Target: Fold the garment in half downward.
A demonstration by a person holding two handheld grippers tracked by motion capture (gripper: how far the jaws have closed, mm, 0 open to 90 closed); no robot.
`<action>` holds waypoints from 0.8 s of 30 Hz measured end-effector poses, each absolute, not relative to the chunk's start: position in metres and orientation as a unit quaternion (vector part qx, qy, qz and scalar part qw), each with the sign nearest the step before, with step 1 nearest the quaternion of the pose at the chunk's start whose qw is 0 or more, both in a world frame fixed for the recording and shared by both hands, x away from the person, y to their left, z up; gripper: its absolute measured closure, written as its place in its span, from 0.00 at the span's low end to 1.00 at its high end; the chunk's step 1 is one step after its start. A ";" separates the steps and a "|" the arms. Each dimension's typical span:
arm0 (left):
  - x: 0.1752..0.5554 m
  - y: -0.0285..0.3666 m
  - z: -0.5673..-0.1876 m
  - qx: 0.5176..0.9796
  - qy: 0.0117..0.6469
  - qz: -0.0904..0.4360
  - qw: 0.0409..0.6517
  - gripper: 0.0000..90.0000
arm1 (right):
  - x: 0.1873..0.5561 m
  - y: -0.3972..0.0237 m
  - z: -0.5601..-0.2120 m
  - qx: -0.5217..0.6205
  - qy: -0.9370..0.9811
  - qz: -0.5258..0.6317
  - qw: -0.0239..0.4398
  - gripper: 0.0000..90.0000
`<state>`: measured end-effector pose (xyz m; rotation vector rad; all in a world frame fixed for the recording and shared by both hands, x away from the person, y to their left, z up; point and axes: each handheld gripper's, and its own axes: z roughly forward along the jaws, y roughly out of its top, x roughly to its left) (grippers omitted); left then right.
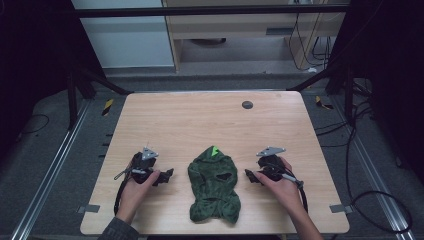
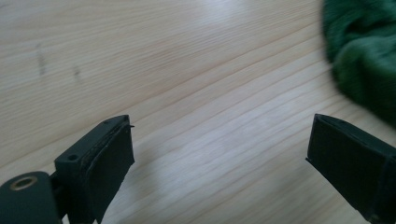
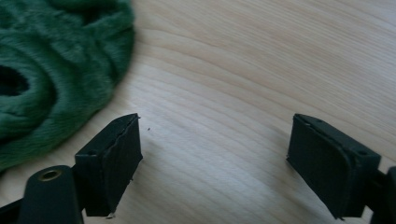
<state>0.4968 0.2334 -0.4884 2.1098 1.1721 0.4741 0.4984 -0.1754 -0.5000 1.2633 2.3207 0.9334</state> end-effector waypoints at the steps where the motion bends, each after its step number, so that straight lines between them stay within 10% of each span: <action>1: 0.498 0.230 -0.487 0.814 0.441 0.177 0.335 0.07 | 0.498 -0.173 -0.499 0.441 0.820 0.327 0.163 0.22; 24: 0.527 0.183 -0.451 0.854 0.378 0.151 0.326 0.37 | 0.526 -0.130 -0.468 0.344 0.866 0.348 0.102 0.75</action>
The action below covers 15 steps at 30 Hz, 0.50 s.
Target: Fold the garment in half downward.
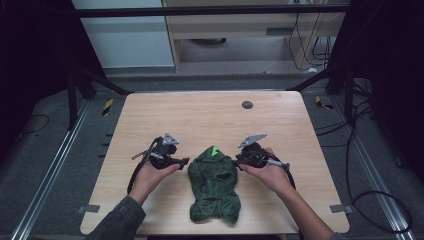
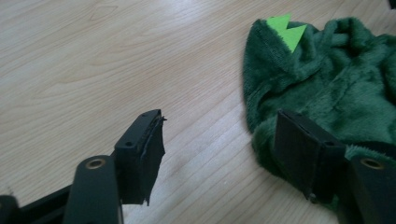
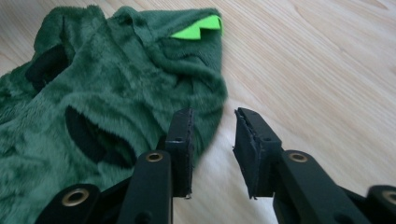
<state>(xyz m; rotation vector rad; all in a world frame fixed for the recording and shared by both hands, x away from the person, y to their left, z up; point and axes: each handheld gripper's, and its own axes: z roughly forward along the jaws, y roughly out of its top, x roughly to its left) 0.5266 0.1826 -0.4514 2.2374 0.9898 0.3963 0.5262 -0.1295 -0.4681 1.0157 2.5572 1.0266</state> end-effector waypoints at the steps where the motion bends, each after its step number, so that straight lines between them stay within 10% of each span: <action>1: 0.527 0.180 -0.451 0.854 0.377 0.151 0.326 0.37 | 0.528 -0.127 -0.469 0.342 0.866 0.348 0.103 0.74; 15: 0.528 0.167 -0.459 0.860 0.368 0.147 0.321 0.32 | 0.544 -0.109 -0.487 0.358 0.866 0.341 0.075 0.58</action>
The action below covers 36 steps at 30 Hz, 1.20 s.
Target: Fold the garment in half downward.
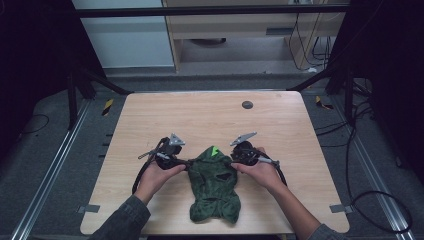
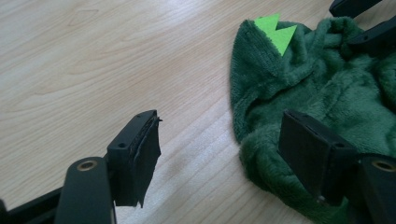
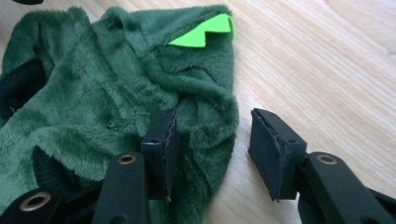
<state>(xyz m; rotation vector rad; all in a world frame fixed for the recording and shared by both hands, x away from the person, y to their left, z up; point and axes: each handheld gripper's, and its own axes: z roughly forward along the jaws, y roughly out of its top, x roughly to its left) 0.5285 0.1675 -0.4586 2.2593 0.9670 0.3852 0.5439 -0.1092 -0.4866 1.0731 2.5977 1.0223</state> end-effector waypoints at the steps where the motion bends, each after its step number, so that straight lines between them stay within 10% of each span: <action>1: 0.529 0.167 -0.460 0.861 0.367 0.147 0.320 0.32 | 0.543 -0.109 -0.487 0.356 0.868 0.337 0.076 0.58; 15: 0.530 0.160 -0.477 0.877 0.361 0.117 0.294 0.40 | 0.537 -0.102 -0.489 0.331 0.883 0.324 0.079 0.81; 36: 0.528 0.155 -0.484 0.890 0.331 0.073 0.305 0.86 | 0.537 -0.102 -0.489 0.336 0.881 0.325 0.070 0.87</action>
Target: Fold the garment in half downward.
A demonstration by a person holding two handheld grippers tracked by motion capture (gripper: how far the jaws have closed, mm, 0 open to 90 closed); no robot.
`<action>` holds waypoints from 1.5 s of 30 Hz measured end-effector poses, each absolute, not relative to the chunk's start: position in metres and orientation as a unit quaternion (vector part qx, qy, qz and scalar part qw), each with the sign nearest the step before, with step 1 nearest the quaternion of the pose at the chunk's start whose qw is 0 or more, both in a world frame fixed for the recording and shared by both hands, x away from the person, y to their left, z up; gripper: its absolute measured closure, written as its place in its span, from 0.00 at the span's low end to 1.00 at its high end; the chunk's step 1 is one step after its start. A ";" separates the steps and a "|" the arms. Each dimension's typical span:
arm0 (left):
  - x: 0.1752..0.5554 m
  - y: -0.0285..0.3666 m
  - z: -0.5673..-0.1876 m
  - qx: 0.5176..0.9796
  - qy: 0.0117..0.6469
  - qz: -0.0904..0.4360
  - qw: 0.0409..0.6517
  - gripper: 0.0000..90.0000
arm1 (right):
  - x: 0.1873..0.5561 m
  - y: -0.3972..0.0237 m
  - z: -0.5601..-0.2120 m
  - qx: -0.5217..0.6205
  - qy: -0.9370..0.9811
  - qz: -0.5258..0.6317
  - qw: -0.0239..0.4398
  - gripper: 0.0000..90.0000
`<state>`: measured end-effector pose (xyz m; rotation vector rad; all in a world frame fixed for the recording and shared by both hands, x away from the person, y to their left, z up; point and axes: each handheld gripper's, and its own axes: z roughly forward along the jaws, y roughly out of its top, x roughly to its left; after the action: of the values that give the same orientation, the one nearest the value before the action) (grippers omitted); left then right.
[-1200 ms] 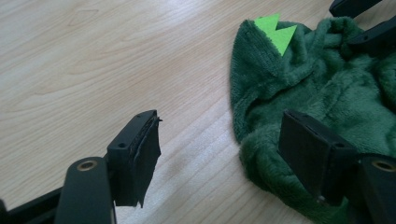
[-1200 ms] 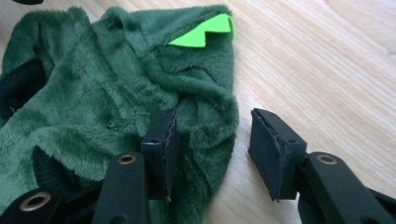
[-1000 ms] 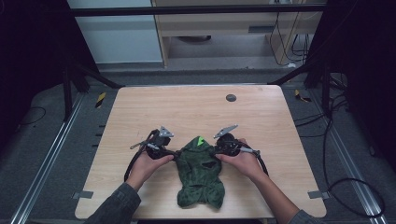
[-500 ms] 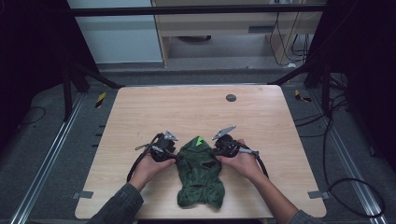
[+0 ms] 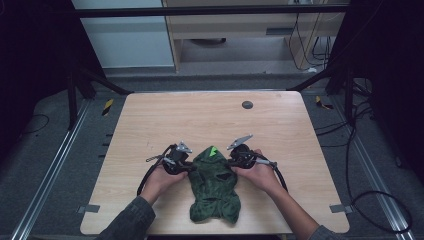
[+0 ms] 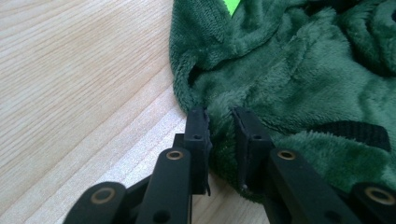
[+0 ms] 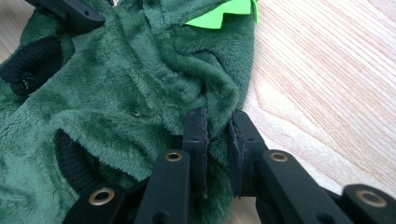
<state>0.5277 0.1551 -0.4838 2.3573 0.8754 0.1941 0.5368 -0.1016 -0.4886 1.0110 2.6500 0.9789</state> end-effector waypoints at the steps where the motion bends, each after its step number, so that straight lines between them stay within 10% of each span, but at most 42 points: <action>1: 0.528 0.155 -0.484 0.890 0.331 0.073 0.305 0.86 | 0.537 -0.102 -0.489 0.336 0.881 0.325 0.070 0.87; 45: 0.547 0.160 -0.425 0.879 0.327 0.122 0.325 0.92 | 0.564 -0.105 -0.421 0.313 0.875 0.353 0.112 0.93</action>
<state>0.5469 0.1596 -0.4247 2.3051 0.8586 0.3202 0.5636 -0.1049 -0.4207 0.9178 2.5675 1.0348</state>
